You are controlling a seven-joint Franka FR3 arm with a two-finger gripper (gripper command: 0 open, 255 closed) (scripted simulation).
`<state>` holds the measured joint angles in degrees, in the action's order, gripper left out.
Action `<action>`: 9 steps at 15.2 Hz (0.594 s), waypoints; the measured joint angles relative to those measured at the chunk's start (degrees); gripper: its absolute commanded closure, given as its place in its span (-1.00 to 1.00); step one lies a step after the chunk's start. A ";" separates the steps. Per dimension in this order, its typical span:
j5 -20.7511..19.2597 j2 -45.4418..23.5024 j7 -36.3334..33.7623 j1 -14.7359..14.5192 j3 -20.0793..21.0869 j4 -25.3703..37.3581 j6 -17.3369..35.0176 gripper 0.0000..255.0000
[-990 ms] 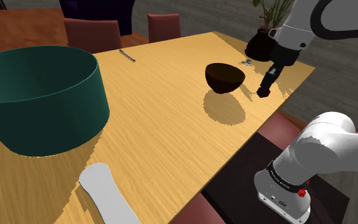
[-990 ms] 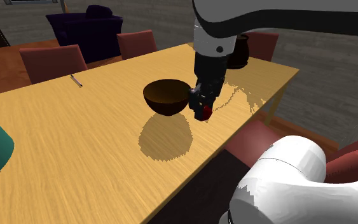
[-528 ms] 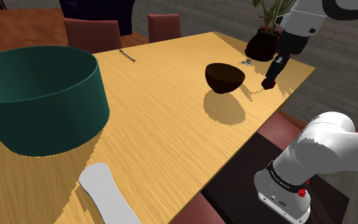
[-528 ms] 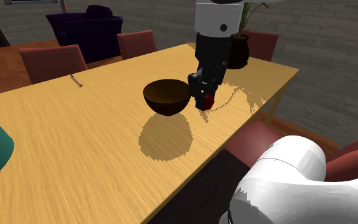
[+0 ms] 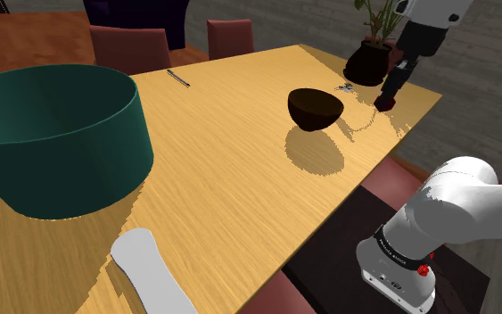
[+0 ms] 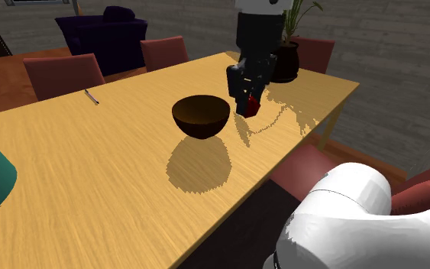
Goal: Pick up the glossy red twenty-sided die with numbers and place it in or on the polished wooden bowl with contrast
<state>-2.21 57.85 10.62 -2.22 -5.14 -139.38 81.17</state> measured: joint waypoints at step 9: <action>0.32 -18.95 0.70 -1.31 -1.36 10.70 8.22 1.00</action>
<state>-1.89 38.89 11.32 -3.53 -6.50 -128.68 89.38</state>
